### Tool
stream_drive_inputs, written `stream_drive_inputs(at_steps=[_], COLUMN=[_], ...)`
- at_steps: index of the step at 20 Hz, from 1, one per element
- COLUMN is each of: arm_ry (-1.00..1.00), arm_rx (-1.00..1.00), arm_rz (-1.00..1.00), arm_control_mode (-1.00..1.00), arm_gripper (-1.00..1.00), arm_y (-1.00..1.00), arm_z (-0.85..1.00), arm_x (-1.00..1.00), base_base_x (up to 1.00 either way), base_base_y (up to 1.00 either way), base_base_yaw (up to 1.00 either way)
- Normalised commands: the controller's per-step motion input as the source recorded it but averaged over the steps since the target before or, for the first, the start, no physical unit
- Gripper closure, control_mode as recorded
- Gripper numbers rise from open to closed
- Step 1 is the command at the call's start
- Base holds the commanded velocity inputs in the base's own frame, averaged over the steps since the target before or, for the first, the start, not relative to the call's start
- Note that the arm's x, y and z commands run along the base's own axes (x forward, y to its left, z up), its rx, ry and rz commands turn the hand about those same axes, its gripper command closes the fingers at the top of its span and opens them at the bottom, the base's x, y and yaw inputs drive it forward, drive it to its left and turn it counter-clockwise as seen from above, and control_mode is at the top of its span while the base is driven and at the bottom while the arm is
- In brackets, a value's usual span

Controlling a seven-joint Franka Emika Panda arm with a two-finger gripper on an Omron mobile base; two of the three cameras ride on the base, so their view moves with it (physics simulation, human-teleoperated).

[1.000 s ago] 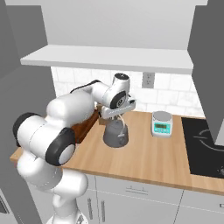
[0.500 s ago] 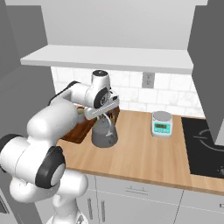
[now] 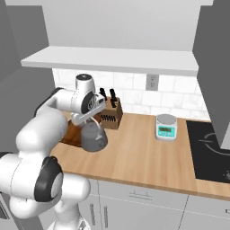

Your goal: Pick the kettle from the counter and place it on the tray. Then pick the mug from the cabinet and place it on the tray. Then close the cabinet doors.

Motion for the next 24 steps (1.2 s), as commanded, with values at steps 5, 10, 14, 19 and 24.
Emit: stream_drive_inputs(at_steps=[5, 10, 14, 19, 24], arm_ry=[0.00, 0.00, 0.00, 0.00, 0.00], arm_rx=[-0.01, -0.01, 0.00, 0.00, 0.00], arm_rz=[0.06, 0.07, 0.11, 0.11, 0.09], arm_control_mode=[-1.00, -1.00, -1.00, -1.00, -1.00], arm_gripper=[1.00, 1.00, 1.00, 1.00, 1.00], arm_y=[0.32, 0.36, 0.39, 0.32, 0.41], arm_z=[0.00, 0.00, 0.00, 0.00, -0.02], arm_x=[0.16, 0.22, 0.24, 0.23, 0.17], base_base_x=[0.00, 0.00, 0.00, 0.00, 0.00], base_base_y=[0.00, 0.00, 0.00, 0.00, 0.00], base_base_yaw=[0.00, 0.00, 0.00, 0.00, 0.00])
